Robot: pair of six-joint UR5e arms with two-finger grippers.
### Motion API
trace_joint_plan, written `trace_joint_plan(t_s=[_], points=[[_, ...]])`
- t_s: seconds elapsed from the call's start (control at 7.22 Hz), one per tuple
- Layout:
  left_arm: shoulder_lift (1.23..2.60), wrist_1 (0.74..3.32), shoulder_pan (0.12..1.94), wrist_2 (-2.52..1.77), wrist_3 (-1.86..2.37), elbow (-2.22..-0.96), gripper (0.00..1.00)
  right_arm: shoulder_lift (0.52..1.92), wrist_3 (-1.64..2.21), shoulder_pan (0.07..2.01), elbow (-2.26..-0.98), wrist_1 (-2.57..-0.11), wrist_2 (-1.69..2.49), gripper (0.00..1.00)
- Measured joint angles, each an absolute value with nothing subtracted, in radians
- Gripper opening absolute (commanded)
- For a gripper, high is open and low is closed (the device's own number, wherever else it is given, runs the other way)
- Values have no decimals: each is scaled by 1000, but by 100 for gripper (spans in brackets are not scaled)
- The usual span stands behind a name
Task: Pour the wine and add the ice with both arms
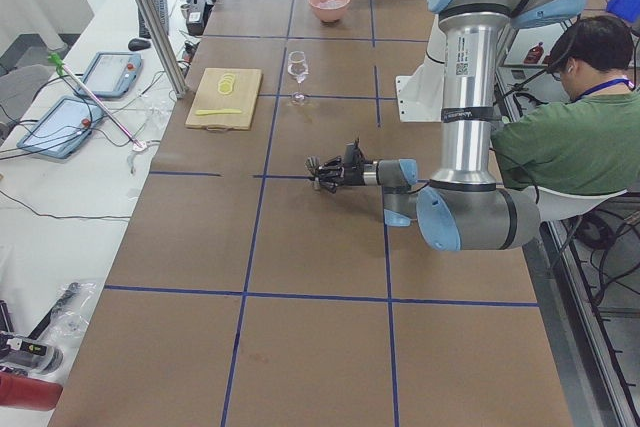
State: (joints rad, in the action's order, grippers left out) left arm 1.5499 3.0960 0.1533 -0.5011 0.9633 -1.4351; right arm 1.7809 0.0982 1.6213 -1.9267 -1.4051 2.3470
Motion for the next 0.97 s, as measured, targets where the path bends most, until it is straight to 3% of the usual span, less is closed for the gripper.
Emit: trace_joint_plan(t_s=[0.14,0.28,0.42,0.55,0.97], points=[[1551,3096,152,-501,963,-1433,42,1781,98,1621,-1927,-1405,2347,100],[1551,3095,150,-503,963,-1431,67,1781,98,1621,-1927,-1405,2347,100],[1551,3097,151,-502,962,-1432,86,1781,98,1621,-1927,-1405,2347,100],[1549,3099,151,-498,962,-1435,99,1781,98,1621,-1927,-1405,2347,100],[1542,3106,153,-471,962,-1446,100,1781,98,1621,-1927,-1405,2347,100]])
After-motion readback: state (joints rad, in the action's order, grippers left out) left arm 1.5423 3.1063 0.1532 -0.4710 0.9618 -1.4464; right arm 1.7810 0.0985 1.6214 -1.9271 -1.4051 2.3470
